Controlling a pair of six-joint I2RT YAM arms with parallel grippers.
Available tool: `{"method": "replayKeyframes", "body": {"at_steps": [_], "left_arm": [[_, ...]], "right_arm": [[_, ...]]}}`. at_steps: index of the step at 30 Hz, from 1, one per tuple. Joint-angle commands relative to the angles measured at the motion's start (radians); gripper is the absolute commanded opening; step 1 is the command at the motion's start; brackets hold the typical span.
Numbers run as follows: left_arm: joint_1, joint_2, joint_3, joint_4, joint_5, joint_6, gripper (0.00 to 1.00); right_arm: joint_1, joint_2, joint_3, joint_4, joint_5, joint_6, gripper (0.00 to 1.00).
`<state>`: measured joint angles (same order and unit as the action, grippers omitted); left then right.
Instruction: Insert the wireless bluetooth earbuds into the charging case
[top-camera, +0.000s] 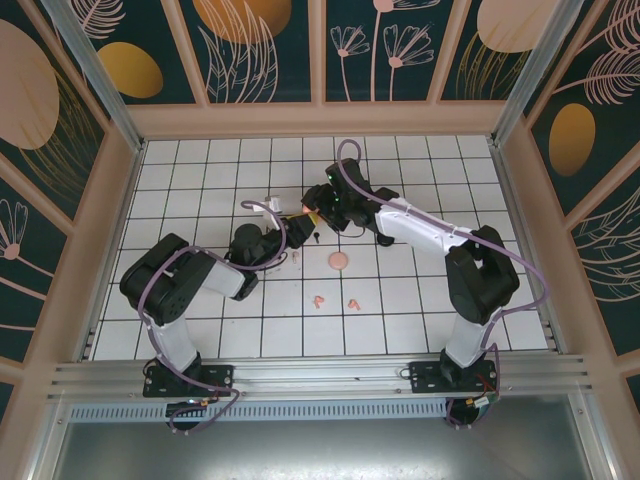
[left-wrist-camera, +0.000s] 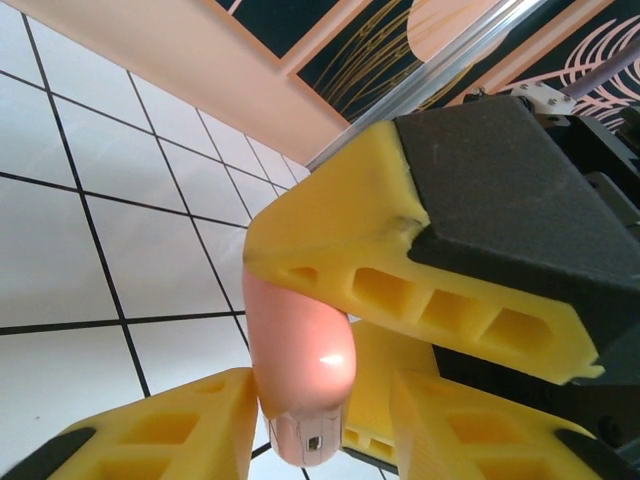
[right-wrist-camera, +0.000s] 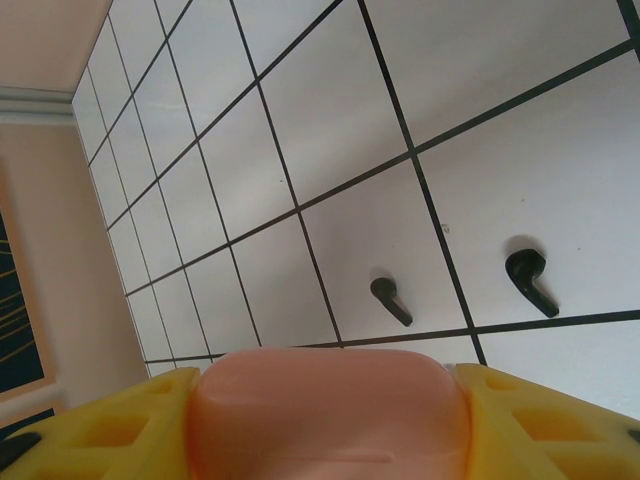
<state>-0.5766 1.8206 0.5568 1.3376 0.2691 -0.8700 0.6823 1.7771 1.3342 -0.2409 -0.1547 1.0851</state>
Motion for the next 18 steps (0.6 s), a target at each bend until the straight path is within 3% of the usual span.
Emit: {"method": "replayKeyframes", "body": {"at_steps": [1, 18], "left_arm": [[-0.008, 0.020, 0.032, 0.087, -0.010, -0.008, 0.36], [-0.009, 0.053, 0.028, 0.202, -0.034, -0.064, 0.31]], "right_arm": [[0.010, -0.043, -0.020, 0.015, -0.016, 0.018, 0.49], [0.017, -0.055, -0.040, 0.059, -0.046, 0.058, 0.49]]}}
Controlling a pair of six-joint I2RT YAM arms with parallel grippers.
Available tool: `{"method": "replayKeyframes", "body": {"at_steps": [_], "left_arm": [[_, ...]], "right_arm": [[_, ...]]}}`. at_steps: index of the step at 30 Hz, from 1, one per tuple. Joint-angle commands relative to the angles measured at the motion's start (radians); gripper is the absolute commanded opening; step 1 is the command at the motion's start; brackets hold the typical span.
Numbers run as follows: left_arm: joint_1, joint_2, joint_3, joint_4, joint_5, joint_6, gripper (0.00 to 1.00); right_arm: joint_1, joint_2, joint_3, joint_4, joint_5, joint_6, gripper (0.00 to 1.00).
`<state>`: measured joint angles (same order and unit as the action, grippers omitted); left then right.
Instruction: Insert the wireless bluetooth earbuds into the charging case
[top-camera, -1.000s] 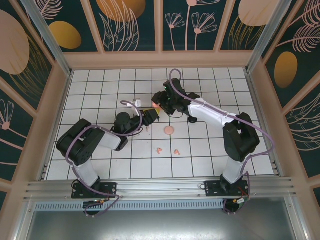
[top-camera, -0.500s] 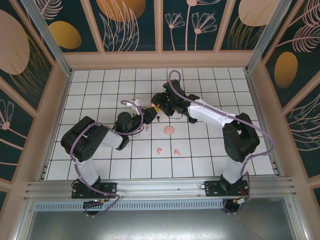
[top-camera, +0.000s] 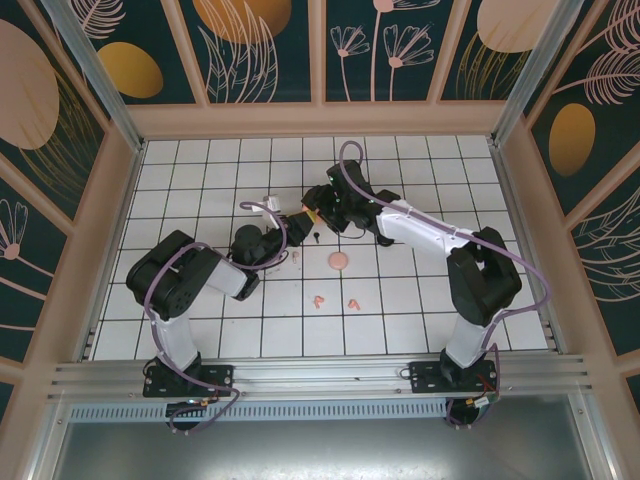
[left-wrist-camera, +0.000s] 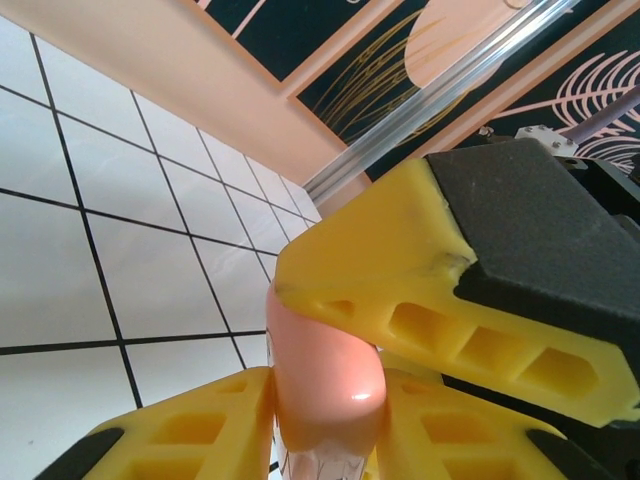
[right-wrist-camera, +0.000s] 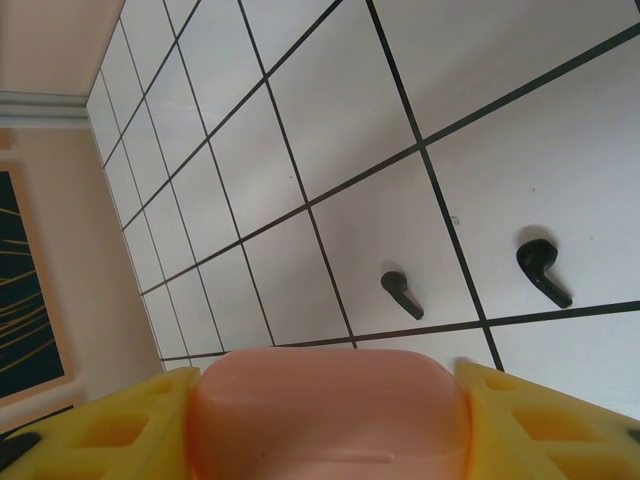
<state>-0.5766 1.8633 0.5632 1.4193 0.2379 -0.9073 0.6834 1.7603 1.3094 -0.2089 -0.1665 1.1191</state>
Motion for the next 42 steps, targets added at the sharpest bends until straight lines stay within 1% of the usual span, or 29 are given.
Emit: {"method": "replayKeyframes", "body": {"at_steps": [1, 5, 8, 10, 11, 13, 16, 18, 20, 23, 27, 29, 31, 32, 36, 37, 42], "left_arm": [[-0.011, 0.011, 0.021, 0.125, -0.002, -0.028, 0.30], [-0.014, 0.017, 0.024, 0.130, -0.008, -0.028, 0.28], [-0.017, 0.022, 0.028, 0.133, -0.007, -0.028, 0.25], [-0.018, 0.026, 0.029, 0.133, -0.009, -0.028, 0.25], [-0.019, 0.025, 0.030, 0.132, -0.009, -0.027, 0.26], [-0.018, 0.026, 0.030, 0.124, -0.013, -0.025, 0.33], [-0.018, 0.025, 0.031, 0.121, -0.018, -0.022, 0.36], [-0.020, 0.026, 0.032, 0.118, -0.018, -0.022, 0.36], [-0.020, 0.026, 0.033, 0.118, -0.020, -0.020, 0.34], [-0.021, 0.028, 0.034, 0.119, -0.020, -0.020, 0.27], [-0.022, 0.027, 0.034, 0.119, -0.016, -0.019, 0.15], [-0.020, 0.026, 0.035, 0.118, -0.015, -0.019, 0.10], [-0.022, 0.025, 0.033, 0.118, -0.012, -0.023, 0.03], [-0.023, 0.025, 0.033, 0.116, -0.011, -0.026, 0.01], [-0.023, 0.016, 0.032, 0.105, 0.000, -0.041, 0.00], [-0.023, 0.011, 0.030, 0.095, 0.001, -0.045, 0.00], [-0.022, -0.048, 0.032, -0.005, 0.045, -0.033, 0.00]], "right_arm": [[0.016, -0.039, -0.014, 0.028, -0.036, 0.026, 0.49], [0.019, -0.042, -0.015, 0.038, -0.046, 0.036, 0.49], [0.022, -0.045, -0.016, 0.047, -0.054, 0.043, 0.49], [0.024, -0.046, -0.016, 0.049, -0.054, 0.045, 0.49], [0.025, -0.047, -0.017, 0.048, -0.053, 0.045, 0.49], [0.028, -0.051, -0.019, 0.049, -0.051, 0.047, 0.49], [0.028, -0.055, -0.022, 0.048, -0.048, 0.047, 0.49], [0.028, -0.057, -0.025, 0.049, -0.047, 0.047, 0.49], [0.028, -0.057, -0.025, 0.050, -0.048, 0.047, 0.49], [0.028, -0.057, -0.029, 0.052, -0.051, 0.048, 0.49], [0.028, -0.061, -0.033, 0.054, -0.048, 0.049, 0.49], [0.028, -0.062, -0.033, 0.055, -0.048, 0.050, 0.49], [0.028, -0.065, -0.033, 0.058, -0.047, 0.050, 0.50], [0.027, -0.068, -0.032, 0.062, -0.048, 0.050, 0.52], [0.002, -0.084, -0.015, 0.067, -0.034, 0.042, 0.78], [-0.011, -0.096, -0.011, 0.066, -0.024, 0.036, 0.81], [-0.085, -0.194, -0.042, 0.067, 0.010, -0.027, 0.85]]}}
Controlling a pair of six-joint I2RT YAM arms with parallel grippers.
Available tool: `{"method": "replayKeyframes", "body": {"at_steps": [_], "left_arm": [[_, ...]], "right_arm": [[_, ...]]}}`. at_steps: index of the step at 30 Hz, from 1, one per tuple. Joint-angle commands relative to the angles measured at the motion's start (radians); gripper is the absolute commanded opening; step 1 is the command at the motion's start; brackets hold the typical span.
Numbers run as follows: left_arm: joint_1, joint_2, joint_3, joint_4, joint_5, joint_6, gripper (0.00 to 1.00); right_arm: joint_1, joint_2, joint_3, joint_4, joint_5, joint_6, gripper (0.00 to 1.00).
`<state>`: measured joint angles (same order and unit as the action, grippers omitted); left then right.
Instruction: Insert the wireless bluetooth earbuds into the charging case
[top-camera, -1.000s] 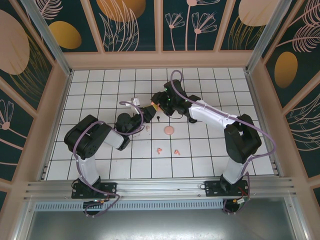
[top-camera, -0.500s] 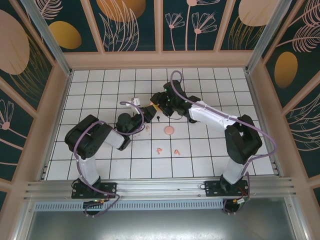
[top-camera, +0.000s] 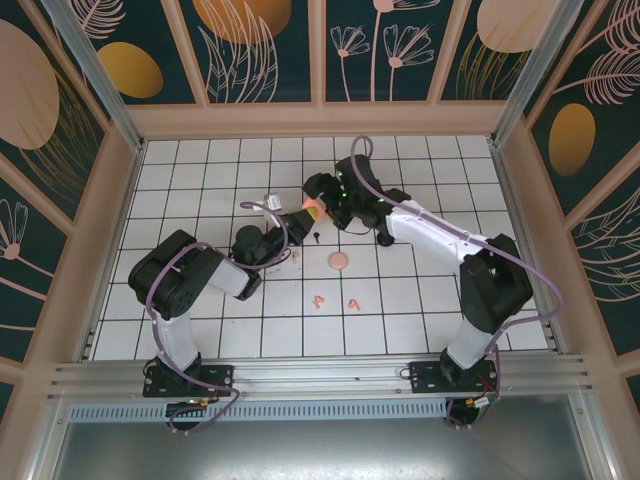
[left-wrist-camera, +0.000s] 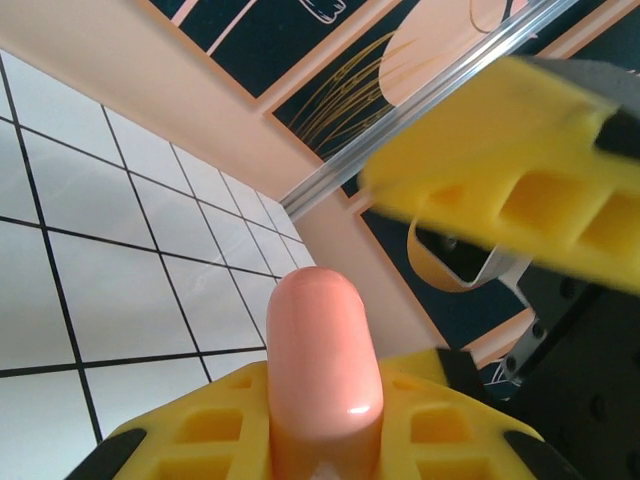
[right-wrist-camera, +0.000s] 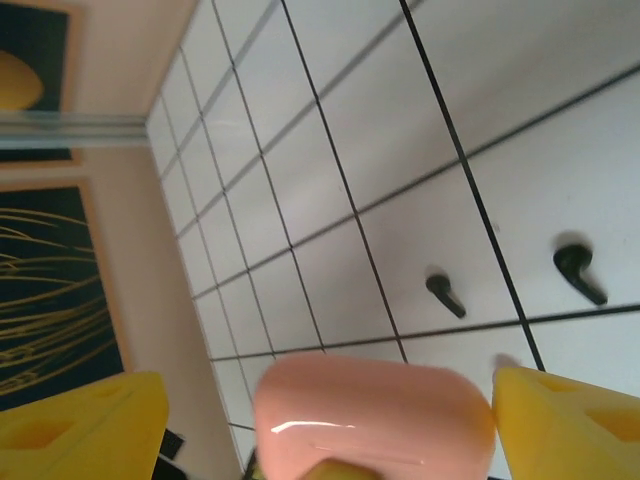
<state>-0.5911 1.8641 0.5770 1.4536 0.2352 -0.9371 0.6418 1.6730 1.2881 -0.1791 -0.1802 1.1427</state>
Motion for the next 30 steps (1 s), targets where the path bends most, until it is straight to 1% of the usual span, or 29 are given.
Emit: {"method": "replayKeyframes", "body": {"at_steps": [1, 4, 5, 8, 11, 16, 20, 23, 26, 30], "left_arm": [[-0.008, -0.070, 0.020, -0.076, 0.059, 0.013, 0.00], [-0.006, -0.141, 0.031, -0.193, 0.100, 0.075, 0.00], [-0.006, -0.174, 0.044, -0.252, 0.121, 0.105, 0.00], [-0.004, -0.242, 0.094, -0.415, 0.187, 0.191, 0.00], [-0.001, -0.281, 0.146, -0.541, 0.255, 0.256, 0.00], [0.007, -0.290, 0.236, -0.695, 0.378, 0.336, 0.00], [0.010, -0.280, 0.299, -0.797, 0.464, 0.379, 0.00], [0.010, -0.271, 0.329, -0.829, 0.525, 0.384, 0.00], [0.010, -0.261, 0.345, -0.836, 0.562, 0.377, 0.00], [0.010, -0.258, 0.351, -0.837, 0.572, 0.376, 0.00]], "right_arm": [[-0.058, -0.133, -0.038, 0.039, 0.021, -0.082, 0.85], [-0.090, -0.219, -0.122, 0.066, 0.010, -0.205, 0.85], [-0.118, -0.255, -0.164, 0.089, -0.004, -0.256, 0.85], [-0.173, -0.365, -0.287, 0.178, -0.071, -0.412, 0.85], [-0.209, -0.463, -0.383, 0.239, -0.121, -0.567, 0.85], [-0.230, -0.522, -0.467, 0.296, -0.256, -0.743, 0.84], [-0.230, -0.521, -0.500, 0.331, -0.353, -0.808, 0.84], [-0.230, -0.513, -0.520, 0.372, -0.415, -0.824, 0.82], [-0.231, -0.491, -0.521, 0.389, -0.446, -0.824, 0.81], [-0.229, -0.468, -0.520, 0.393, -0.443, -0.822, 0.80]]}}
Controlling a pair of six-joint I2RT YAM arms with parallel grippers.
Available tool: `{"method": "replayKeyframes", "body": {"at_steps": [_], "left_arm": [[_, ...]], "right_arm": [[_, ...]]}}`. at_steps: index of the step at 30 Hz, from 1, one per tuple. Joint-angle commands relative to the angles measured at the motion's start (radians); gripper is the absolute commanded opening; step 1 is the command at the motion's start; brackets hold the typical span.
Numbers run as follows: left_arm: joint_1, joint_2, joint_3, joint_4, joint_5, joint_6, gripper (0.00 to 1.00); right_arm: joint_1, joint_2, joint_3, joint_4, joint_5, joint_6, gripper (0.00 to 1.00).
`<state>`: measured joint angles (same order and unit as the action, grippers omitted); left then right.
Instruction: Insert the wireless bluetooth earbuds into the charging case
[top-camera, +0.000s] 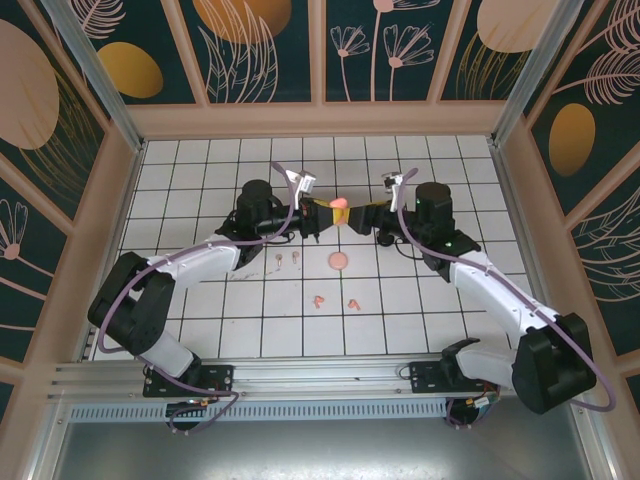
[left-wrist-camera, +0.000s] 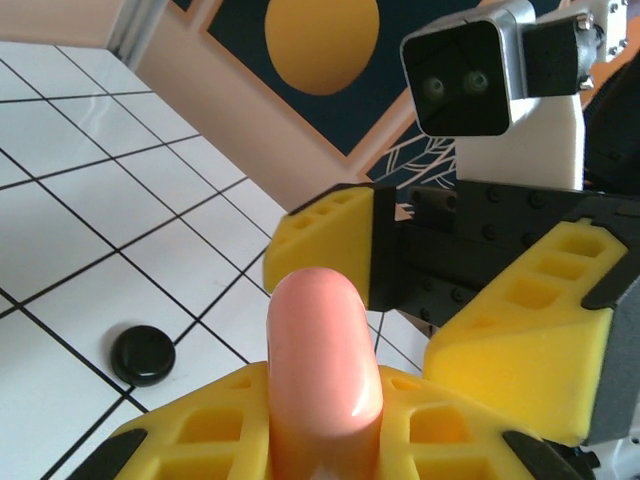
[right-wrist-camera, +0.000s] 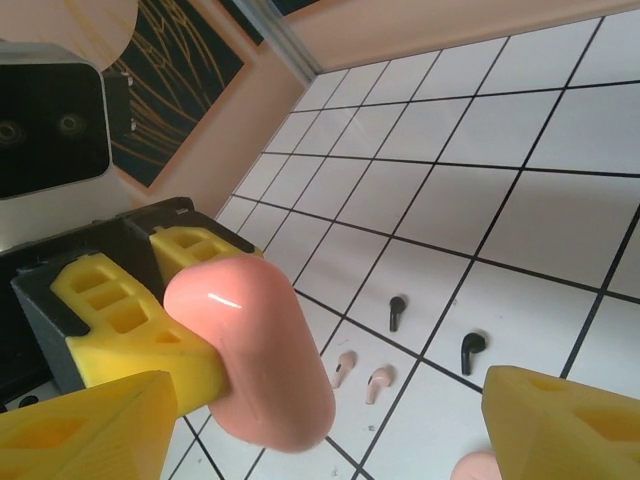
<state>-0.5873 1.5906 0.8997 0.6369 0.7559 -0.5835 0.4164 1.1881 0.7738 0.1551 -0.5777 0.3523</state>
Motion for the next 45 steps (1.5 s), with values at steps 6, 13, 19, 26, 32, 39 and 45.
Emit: {"method": "replayKeyframes", "body": {"at_steps": [6, 13, 19, 26, 32, 39, 45], "left_arm": [[0.005, 0.022, 0.038, -0.005, 0.069, 0.014, 0.00], [0.006, -0.001, 0.035, 0.018, 0.088, 0.002, 0.00], [0.006, -0.025, 0.010, 0.036, 0.090, -0.008, 0.00], [0.005, -0.024, -0.005, 0.048, 0.085, -0.008, 0.00], [0.004, -0.017, -0.011, 0.097, 0.108, -0.037, 0.00], [0.004, -0.012, -0.022, 0.182, 0.123, -0.098, 0.00], [0.004, -0.011, -0.027, 0.208, 0.126, -0.116, 0.00]], "right_arm": [[-0.005, 0.052, -0.008, 0.055, -0.012, -0.032, 0.76], [-0.031, 0.086, -0.042, 0.083, 0.014, -0.014, 0.68], [-0.068, 0.100, -0.059, 0.085, 0.023, 0.003, 0.64], [-0.083, -0.012, -0.088, 0.046, -0.073, 0.004, 0.63], [-0.082, -0.059, -0.127, 0.121, -0.229, 0.047, 0.60], [-0.082, -0.021, -0.101, 0.153, -0.242, 0.065, 0.57], [-0.083, 0.006, -0.081, 0.178, -0.238, 0.078, 0.54]]}}
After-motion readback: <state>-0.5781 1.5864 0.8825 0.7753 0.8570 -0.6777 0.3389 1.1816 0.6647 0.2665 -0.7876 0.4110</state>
